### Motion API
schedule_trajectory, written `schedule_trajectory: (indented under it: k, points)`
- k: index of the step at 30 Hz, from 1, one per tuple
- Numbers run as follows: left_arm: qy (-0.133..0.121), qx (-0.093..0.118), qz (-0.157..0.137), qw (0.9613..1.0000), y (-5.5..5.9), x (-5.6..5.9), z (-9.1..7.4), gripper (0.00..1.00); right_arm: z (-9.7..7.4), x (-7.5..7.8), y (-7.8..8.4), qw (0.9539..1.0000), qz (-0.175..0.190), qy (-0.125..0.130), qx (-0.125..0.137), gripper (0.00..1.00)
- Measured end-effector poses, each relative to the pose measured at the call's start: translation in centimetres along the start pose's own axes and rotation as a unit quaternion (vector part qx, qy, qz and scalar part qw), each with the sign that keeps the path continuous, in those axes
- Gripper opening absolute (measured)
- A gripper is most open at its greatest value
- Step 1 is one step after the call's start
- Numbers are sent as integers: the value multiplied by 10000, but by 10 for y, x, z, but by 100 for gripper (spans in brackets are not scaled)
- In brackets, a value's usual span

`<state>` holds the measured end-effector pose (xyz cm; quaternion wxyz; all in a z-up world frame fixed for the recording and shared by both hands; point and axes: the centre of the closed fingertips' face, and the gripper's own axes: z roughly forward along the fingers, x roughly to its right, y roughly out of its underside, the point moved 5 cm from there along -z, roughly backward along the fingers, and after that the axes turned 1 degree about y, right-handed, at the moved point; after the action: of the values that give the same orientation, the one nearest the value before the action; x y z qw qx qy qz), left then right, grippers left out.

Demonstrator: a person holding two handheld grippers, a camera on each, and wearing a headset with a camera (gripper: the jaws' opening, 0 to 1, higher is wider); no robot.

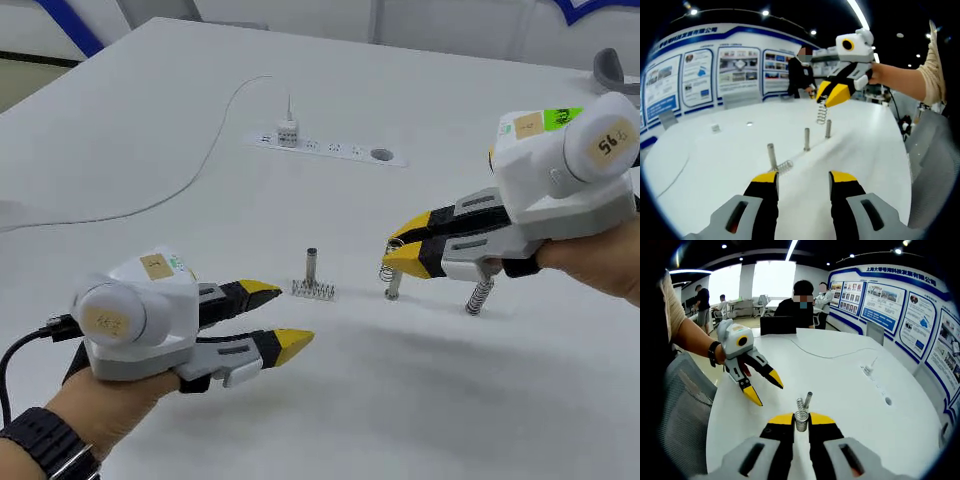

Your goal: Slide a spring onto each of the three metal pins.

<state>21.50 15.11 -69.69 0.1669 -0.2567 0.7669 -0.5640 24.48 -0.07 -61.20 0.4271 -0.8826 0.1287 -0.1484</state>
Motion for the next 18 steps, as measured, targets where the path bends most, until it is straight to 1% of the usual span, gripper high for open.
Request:
schedule_trajectory:
  k: [2,5,10,12,15,18]
  points:
    - [-31,-5,-12,10000,0,-1,-1,42,-1,4,-1,9999,22,106,43,12]
    - [-71,-9,-32,10000,1,-3,-1,44,-3,14,-1,9994,91,333,99,12]
    - [-101,-16,-35,9999,1,-5,-1,46,-3,27,2,9978,189,615,135,12]
    - [-117,-15,-35,9999,1,-5,-1,47,-2,31,4,9971,278,695,149,12]
    - [-120,-10,-36,9999,1,-5,-1,47,1,36,11,9958,376,835,86,12]
    - [-125,-11,-45,9999,1,-6,-1,48,4,39,15,9951,464,869,65,12]
